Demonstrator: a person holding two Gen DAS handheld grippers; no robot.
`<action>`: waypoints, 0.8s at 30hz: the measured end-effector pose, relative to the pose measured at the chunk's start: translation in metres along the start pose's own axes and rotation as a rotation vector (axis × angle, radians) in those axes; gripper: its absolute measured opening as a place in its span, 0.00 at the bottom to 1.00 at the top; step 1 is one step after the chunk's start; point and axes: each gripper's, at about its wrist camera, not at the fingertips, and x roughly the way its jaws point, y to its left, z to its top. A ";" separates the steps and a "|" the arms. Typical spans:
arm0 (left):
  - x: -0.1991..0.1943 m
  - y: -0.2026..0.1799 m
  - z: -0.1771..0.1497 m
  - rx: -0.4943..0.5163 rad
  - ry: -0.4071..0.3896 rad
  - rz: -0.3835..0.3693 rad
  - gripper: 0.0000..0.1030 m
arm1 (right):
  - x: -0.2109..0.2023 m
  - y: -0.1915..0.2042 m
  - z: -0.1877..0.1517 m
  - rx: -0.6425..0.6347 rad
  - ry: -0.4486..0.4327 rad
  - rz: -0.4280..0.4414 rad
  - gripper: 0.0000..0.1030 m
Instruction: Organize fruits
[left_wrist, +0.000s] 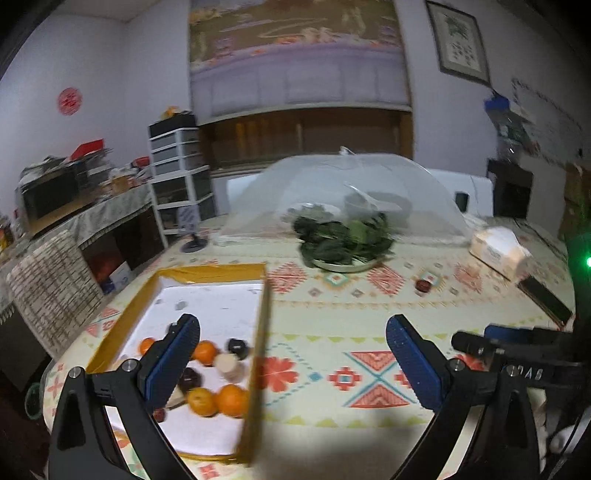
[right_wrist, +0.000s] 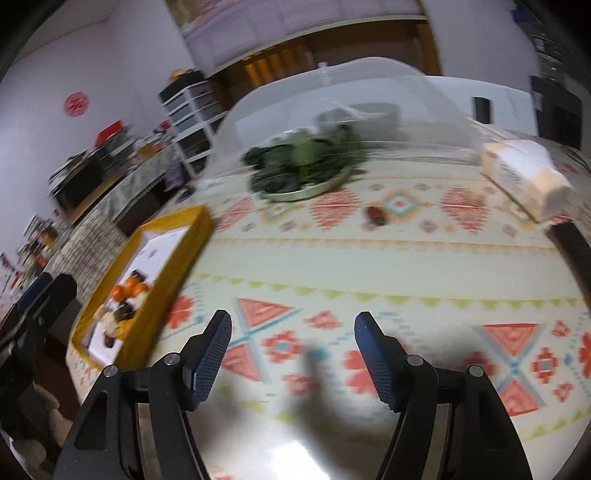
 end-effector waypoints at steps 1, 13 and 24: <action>0.002 -0.009 0.000 0.017 0.007 -0.001 0.98 | -0.002 -0.005 0.001 0.005 -0.002 -0.008 0.72; 0.003 -0.011 0.000 -0.023 0.024 0.061 0.98 | 0.000 0.014 -0.014 -0.047 0.039 0.033 0.74; -0.008 0.023 -0.008 -0.103 0.030 0.074 0.98 | 0.006 0.059 -0.027 -0.121 0.065 0.052 0.76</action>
